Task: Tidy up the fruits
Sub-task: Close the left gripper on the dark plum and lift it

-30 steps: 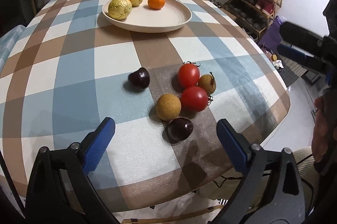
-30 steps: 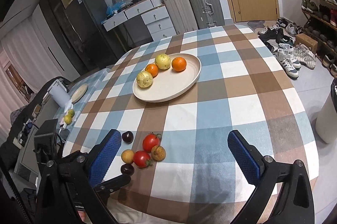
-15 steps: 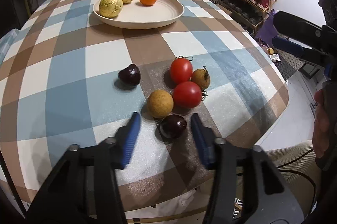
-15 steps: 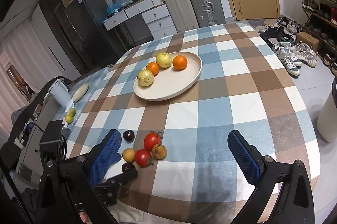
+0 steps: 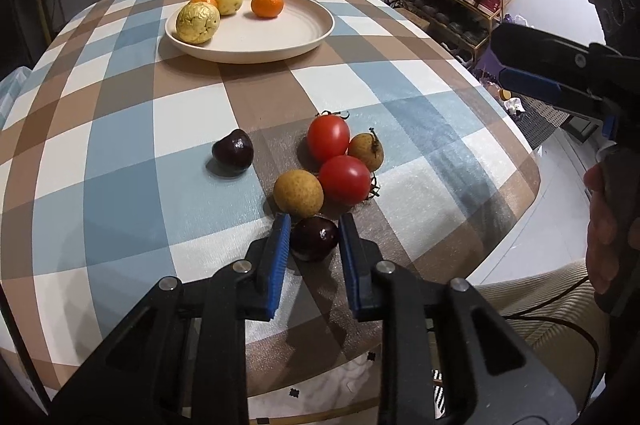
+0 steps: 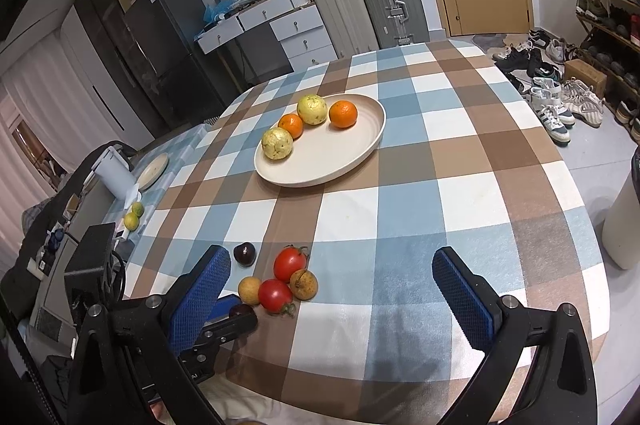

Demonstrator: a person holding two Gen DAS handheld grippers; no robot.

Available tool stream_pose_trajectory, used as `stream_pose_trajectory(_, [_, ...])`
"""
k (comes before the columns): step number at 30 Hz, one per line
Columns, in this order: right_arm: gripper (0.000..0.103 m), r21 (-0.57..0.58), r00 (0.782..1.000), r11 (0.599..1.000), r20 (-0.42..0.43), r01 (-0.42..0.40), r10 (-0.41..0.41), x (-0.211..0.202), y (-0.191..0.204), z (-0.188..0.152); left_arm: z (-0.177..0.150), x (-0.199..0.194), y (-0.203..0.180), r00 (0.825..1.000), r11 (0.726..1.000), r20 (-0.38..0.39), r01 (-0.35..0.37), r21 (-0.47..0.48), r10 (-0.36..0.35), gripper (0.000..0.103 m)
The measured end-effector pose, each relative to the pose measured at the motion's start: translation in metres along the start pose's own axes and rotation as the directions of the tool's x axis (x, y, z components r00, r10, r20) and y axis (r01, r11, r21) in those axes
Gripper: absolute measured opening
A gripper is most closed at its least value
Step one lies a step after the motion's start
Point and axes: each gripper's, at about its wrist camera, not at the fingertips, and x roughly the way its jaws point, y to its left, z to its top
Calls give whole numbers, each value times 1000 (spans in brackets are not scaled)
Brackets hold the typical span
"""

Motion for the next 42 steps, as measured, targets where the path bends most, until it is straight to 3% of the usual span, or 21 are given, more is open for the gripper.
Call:
stream_pose_trajectory(7, [103, -1, 1000, 1000, -8, -2, 2, 1, 1, 0, -1, -7, 4, 1000, 999, 4, 23, -41, -23, 22])
stream_pose_trajectory(13, [103, 14, 1000, 1000, -17, -19, 19, 5, -1, 1, 8, -36, 22, 996, 992, 78, 56, -111, -47, 22])
stream_pose_trajectory(18, [103, 11, 998, 1000, -52, -24, 25, 14, 4, 1, 18, -74, 57, 987, 980, 160, 10, -199, 22, 22])
stream_pose_trajectory(24, [103, -102, 996, 994, -88, -43, 34, 33, 37, 0, 28, -112, 82, 969, 978, 237, -15, -206, 65, 22])
stream_pose_trajectory(28, [103, -146, 990, 985, -115, -93, 77, 51, 59, 0, 36, -132, 98, 956, 982, 288, -4, -191, 60, 22])
stream_pose_trajectory(31, [102, -212, 990, 974, -126, -84, 58, 67, 81, -1, 40, -141, 109, 948, 982, 313, -4, -189, 64, 22])
stream_pose_trajectory(33, [100, -234, 989, 969, -140, -80, 48, 79, 92, -1, 41, -145, 120, 943, 980, 326, 3, -199, 63, 22])
stream_pose_trajectory(37, [82, -251, 981, 964, -190, -91, 44, 102, 106, -2, 39, -144, 135, 946, 973, 323, 34, -227, 42, 22])
stream_pose_trajectory(40, [81, -266, 974, 960, -223, -89, 28, 117, 112, -5, 39, -145, 139, 947, 973, 321, 69, -222, 7, 22])
stream_pose_trajectory(42, [81, -274, 971, 958, -238, -87, 20, 125, 116, -7, 42, -147, 138, 943, 979, 331, 48, -199, 21, 22])
